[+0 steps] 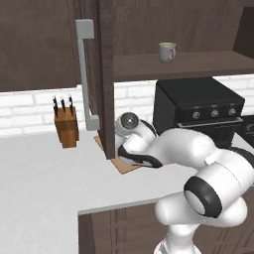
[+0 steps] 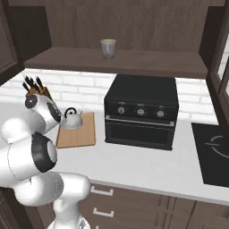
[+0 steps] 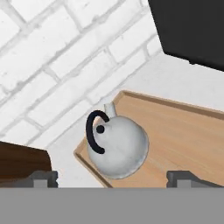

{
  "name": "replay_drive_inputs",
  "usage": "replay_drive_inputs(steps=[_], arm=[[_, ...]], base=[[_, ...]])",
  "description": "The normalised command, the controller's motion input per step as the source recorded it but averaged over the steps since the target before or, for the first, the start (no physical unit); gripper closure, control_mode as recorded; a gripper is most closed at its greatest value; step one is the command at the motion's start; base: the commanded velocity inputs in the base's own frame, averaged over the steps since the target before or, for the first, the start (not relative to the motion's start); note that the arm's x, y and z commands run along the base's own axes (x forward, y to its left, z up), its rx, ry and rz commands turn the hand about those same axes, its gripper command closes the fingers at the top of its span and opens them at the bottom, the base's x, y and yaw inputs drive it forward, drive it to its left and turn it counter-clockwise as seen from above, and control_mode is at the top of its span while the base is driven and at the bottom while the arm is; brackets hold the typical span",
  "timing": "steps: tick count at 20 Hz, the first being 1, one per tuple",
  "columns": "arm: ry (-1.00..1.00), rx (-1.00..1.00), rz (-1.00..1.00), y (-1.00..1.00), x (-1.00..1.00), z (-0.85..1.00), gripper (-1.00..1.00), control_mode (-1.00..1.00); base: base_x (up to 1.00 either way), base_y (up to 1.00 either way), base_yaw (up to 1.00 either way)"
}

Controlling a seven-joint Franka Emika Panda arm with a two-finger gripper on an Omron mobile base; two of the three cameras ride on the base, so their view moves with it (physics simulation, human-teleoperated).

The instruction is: Pick the kettle from the counter and place it on the tray. Then pick the mug from the cabinet and place it on the tray. Then close the cabinet doors.

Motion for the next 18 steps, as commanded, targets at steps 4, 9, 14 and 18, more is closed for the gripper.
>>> replay_drive_inputs(steps=[4, 9, 14, 18], arm=[[0.0, 0.11, 0.0, -0.21, -0.61, 1.0, -1.0, -1.0], [0.09, 0.04, 0.0, -0.34, -0.5, 1.0, -1.0, -1.0], [0.14, -0.02, 0.0, -0.4, -0.29, 0.39, -1.0, -1.0], [0.0, 0.0, 0.0, -0.03, 0.0, 0.0, -1.0, -1.0]], base=[[0.0, 0.0, 0.0], [0.0, 0.0, 0.0], [0.0, 0.0, 0.0], [0.0, 0.0, 0.0]])
